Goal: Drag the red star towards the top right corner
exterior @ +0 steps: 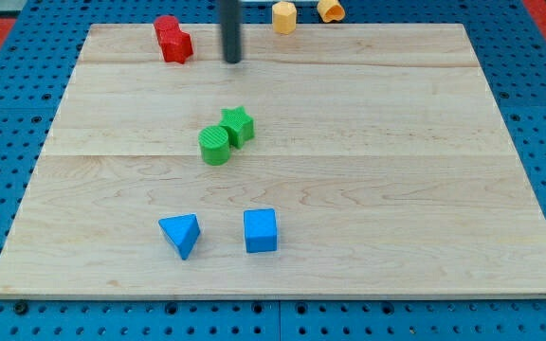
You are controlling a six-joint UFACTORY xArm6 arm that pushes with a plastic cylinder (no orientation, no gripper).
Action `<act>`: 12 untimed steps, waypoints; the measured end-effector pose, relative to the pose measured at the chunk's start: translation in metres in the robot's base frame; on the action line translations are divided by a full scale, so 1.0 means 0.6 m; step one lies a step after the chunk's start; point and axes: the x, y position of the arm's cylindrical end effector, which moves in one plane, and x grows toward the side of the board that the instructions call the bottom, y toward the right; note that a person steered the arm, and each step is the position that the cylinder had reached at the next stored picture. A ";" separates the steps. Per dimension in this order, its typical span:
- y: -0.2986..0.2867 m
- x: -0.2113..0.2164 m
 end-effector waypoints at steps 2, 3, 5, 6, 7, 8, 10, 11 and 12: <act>-0.281 -0.100; -0.189 -0.146; -0.042 -0.069; -0.038 -0.058; -0.080 -0.058; -0.056 -0.036; 0.209 -0.029; 0.131 -0.029; 0.113 0.001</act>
